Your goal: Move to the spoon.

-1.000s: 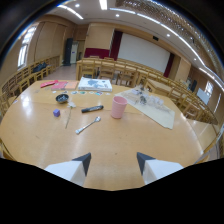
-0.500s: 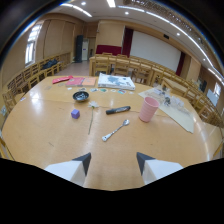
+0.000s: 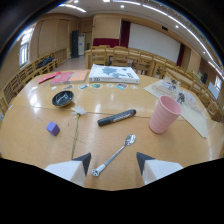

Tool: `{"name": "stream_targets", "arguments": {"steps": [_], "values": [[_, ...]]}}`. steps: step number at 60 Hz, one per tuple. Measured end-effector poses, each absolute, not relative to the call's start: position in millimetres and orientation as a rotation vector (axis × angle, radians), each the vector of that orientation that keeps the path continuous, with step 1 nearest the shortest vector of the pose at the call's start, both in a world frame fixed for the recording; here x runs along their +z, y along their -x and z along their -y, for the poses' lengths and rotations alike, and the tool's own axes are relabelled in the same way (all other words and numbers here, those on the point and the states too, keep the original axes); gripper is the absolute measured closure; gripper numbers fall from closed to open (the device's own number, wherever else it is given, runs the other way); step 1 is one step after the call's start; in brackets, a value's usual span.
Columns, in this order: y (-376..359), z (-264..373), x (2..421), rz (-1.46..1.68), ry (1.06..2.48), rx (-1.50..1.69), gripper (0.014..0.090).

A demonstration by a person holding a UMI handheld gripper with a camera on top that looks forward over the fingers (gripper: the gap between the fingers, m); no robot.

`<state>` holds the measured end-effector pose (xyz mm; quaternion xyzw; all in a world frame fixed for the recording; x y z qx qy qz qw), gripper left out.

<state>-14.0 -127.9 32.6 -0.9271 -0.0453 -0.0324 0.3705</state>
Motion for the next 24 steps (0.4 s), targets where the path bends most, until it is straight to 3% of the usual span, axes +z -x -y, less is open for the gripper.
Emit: {"name": "stream_targets", "arguments": {"steps": [24], "values": [[13.6,121.9,23.4,0.104,2.405,-0.088,0.0190]]}}
